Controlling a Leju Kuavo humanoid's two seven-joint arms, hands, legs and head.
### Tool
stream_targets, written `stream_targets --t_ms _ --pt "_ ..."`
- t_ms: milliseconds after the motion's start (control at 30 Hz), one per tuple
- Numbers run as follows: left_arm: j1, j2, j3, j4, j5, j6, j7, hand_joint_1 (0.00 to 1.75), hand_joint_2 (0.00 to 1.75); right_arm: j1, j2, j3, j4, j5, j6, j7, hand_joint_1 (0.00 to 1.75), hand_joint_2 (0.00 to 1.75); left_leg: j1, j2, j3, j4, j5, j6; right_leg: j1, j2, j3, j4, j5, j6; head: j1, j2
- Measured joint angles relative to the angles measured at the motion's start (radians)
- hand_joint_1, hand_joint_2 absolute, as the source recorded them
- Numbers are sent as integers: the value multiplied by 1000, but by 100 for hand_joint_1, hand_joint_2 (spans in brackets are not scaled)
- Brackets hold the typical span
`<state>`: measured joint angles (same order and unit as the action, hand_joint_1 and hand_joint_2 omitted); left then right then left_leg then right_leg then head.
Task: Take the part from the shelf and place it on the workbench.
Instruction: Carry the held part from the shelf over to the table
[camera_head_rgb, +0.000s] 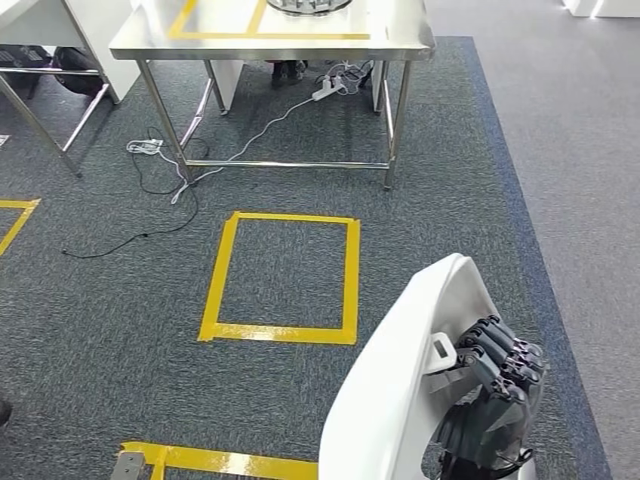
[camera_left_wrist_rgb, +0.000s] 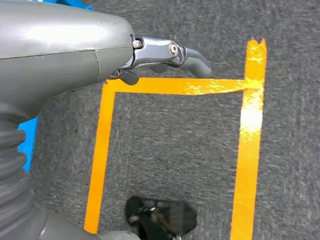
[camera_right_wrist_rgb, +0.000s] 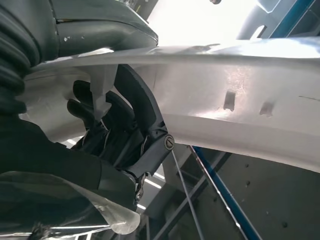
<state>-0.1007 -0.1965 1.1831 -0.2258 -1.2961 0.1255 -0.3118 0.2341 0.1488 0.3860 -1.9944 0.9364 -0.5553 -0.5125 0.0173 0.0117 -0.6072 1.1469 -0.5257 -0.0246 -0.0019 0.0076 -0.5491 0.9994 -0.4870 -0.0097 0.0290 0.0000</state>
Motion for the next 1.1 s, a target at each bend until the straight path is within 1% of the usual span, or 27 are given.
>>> stream_targets --t_ms 33,67,100,200,333,367,467,567,633,667,700,733,800,833,867,900,933,967,1000,1033,1067,1100 --pt "-1 0 0 0 -1 0 0 0 175 -2 0 1 0 4 3 1 175 175 -1 -2 27 -66 25 4 2 4 1 2 -2 3 0 0" --pt "-2 0 0 0 -1 0 0 0 175 -3 0 1 0 8 5 3 175 175 -1 -4 45 -111 39 8 4 7 -1 4 -4 8 0 0" --pt "-3 -1 0 0 -1 0 0 0 175 -5 0 2 0 12 7 5 175 175 -2 -5 52 -132 40 9 6 9 -4 7 -5 8 1 0" --pt "-3 -4 0 0 0 -1 1 0 175 -8 0 5 1 20 9 10 175 175 -3 -5 50 -138 41 9 8 8 -7 7 -5 -1 1 0" --pt "-5 -4 0 0 0 -3 2 0 175 -13 0 10 2 22 12 17 175 175 -7 -6 50 -137 40 16 5 7 -3 0 -1 5 1 0" --pt "-5 -4 0 0 0 -4 1 0 175 -14 0 11 3 22 14 19 175 175 -8 -6 50 -136 39 19 4 7 -3 -2 0 10 1 0" --pt "-6 -4 0 0 0 -4 1 0 175 -16 0 16 5 19 19 23 175 175 -13 -6 48 -132 35 29 -2 7 -2 -7 1 31 0 0" --pt "-6 -3 0 0 0 -4 0 0 175 -18 0 18 6 18 23 24 175 175 -17 -7 47 -133 34 38 -6 7 0 -6 3 42 0 0" --pt "-7 -3 0 0 0 -4 0 0 175 -19 0 19 6 17 24 24 175 175 -16 -7 51 -139 33 48 -8 6 -2 4 9 51 0 0" --pt "-7 -3 0 0 0 -4 -1 0 175 -20 0 19 6 16 24 24 175 175 -14 -7 56 -144 33 54 -8 5 -7 16 6 54 1 0" --pt "-7 -3 0 0 0 -4 -2 0 175 -21 0 19 6 15 25 25 175 175 -11 -6 62 -147 32 59 -8 4 -19 38 -6 57 3 0" --pt "-8 -3 0 0 0 -4 -3 0 175 -22 0 19 7 14 25 25 175 175 -9 -6 67 -149 32 62 -9 3 -40 77 -29 59 5 0" --pt "-8 -3 0 0 0 -4 -3 0 175 -22 -1 19 7 12 25 25 175 175 -8 -5 69 -150 28 62 -11 1 -108 200 -88 63 9 0" --pt "-7 -3 0 0 0 -4 -3 0 175 -21 -1 19 7 11 25 25 175 175 -7 -5 70 -149 27 59 -12 1 -143 256 -109 65 9 0" --pt "-7 -3 0 0 0 -4 -3 0 175 -20 -2 18 8 11 25 25 175 175 -6 -4 73 -149 24 56 -13 0 -163 285 -112 65 9 0" --pt "-7 -3 0 0 0 -4 -3 0 175 -20 -2 18 8 10 25 25 175 175 -4 -4 78 -149 20 52 -15 -1 -163 273 -94 66 9 0" --pt "-7 -4 0 0 0 -4 -3 0 175 -20 -3 18 8 10 25 25 175 175 -2 -4 86 -149 14 47 -17 -3 -143 223 -57 68 9 0" --pt "-7 -4 0 0 0 -4 -3 0 175 -20 -3 18 8 10 25 25 175 175 1 -4 94 -149 8 41 -18 -6 -111 153 -18 70 9 0" --pt "-7 -3 0 0 0 -4 -3 0 175 -21 -3 18 8 10 25 25 175 175 3 -5 102 -148 2 34 -17 -9 -83 90 2 70 10 0" --pt "-7 -3 0 0 0 -4 -4 0 175 -22 -3 18 9 9 26 25 175 175 4 -4 106 -148 -3 26 -15 -13 -64 46 8 63 12 0" --pt "-8 -2 0 0 0 -4 -4 0 175 -21 -4 17 9 9 26 25 175 175 3 -4 110 -149 -7 18 -12 -14 -54 26 3 53 13 0" --pt "-8 -2 0 0 0 -3 -4 0 175 -19 -4 17 10 8 26 25 175 175 2 -3 113 -148 -8 10 -9 -13 -51 23 -7 41 13 0"
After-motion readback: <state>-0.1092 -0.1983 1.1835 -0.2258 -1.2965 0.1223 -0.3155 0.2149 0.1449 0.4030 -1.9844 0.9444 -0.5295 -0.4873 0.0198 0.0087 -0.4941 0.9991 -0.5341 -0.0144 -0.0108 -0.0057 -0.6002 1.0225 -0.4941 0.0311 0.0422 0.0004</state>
